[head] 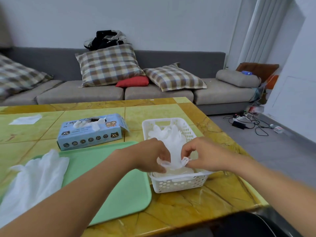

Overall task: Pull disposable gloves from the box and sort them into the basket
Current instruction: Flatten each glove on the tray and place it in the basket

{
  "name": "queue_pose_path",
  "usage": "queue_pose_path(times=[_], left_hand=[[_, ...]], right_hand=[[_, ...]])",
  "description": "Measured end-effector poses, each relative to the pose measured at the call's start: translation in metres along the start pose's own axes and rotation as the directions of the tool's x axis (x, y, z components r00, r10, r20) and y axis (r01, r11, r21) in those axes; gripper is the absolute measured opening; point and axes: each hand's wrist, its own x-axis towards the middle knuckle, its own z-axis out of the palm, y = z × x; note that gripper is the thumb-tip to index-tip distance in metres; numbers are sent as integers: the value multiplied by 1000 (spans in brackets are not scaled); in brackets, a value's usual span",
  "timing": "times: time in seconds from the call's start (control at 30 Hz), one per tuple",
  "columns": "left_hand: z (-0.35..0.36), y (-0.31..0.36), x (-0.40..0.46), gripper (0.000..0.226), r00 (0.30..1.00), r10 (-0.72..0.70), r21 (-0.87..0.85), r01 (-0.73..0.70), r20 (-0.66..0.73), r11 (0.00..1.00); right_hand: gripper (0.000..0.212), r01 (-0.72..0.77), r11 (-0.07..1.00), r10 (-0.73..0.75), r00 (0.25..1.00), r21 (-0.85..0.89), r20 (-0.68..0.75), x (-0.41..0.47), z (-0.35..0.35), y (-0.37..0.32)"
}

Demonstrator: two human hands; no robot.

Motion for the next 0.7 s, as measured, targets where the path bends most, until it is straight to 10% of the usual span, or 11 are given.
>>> queue_pose_path(times=[0.17,0.27,0.4,0.6,0.7], left_hand=[[-16,12,4,20,993,-85,-91,92,79,992],[-20,12,17,25,977,-166,43,173,-132,984],[-1,23,31,41,967,-244,277,257,-79,926],[28,27,42,44,960,-278,339,263,-4,903],[28,23,42,41,957,-287,394,279,-42,876]], right_hand=[[23,-81,995,96,930,-58,355,9,-33,-17],[14,-82,996,78,985,19,157,39,-38,-20],[10,-86,969,125,979,-231,160,85,-1,-9],[100,-278,918,305,951,-283,53,122,12,21],[62,-257,936,235,965,-242,-117,105,5,10]])
